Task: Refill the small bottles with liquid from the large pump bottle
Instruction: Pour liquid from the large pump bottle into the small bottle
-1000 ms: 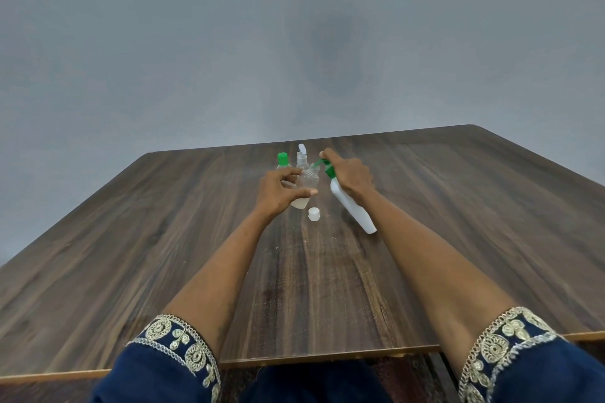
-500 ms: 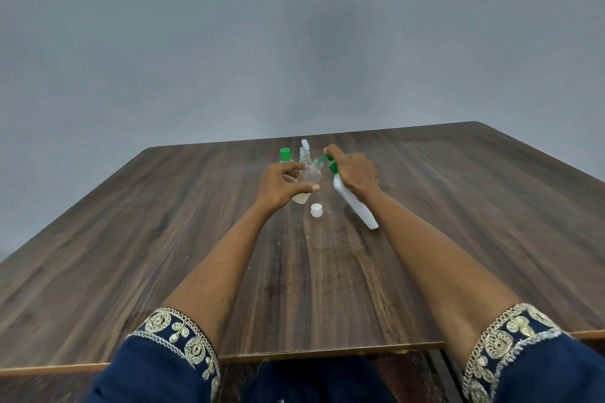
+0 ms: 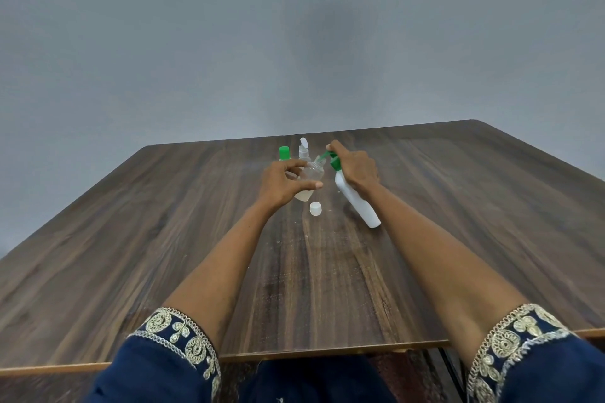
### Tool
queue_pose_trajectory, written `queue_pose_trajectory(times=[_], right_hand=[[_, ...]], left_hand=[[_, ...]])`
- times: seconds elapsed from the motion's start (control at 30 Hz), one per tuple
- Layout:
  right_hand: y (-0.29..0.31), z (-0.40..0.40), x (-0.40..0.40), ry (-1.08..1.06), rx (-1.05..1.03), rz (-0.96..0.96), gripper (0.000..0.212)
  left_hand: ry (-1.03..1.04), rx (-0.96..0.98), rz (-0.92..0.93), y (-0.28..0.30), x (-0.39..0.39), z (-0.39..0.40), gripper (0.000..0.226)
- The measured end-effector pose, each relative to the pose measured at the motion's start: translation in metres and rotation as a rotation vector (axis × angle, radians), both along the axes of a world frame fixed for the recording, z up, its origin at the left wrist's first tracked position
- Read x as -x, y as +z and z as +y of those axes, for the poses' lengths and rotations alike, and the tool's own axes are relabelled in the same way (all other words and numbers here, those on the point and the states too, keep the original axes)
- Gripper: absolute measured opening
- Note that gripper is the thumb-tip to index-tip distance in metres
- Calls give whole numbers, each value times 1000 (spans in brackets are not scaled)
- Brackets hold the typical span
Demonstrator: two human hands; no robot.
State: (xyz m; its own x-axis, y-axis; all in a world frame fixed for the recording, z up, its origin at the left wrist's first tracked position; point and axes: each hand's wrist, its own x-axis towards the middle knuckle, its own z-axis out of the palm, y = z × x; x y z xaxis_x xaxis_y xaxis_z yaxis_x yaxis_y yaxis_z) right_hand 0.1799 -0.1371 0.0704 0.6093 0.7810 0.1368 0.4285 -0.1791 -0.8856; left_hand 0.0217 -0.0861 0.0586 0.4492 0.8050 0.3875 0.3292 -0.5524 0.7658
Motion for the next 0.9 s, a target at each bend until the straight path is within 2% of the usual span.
queue_pose_trajectory(times=[0.07, 0.2, 0.33, 0.47, 0.63, 0.9], right_hand=[[2, -3, 1, 30, 17, 16, 69], [2, -3, 1, 65, 28, -9, 59], [2, -4, 4, 1, -1, 9, 70], [3, -6, 6, 13, 23, 16, 71], [0, -2, 1, 41, 45, -26, 62], [3, -6, 5, 25, -1, -26, 80]], left_hand=[[-2, 1, -4, -1, 0, 0, 54], [11, 17, -27, 0, 1, 1, 53], [-3, 6, -12, 0, 1, 0, 54], [-2, -15, -12, -2, 0, -1, 54], [1, 15, -42, -4, 2, -1, 53], [-10, 23, -28, -4, 0, -2, 56]])
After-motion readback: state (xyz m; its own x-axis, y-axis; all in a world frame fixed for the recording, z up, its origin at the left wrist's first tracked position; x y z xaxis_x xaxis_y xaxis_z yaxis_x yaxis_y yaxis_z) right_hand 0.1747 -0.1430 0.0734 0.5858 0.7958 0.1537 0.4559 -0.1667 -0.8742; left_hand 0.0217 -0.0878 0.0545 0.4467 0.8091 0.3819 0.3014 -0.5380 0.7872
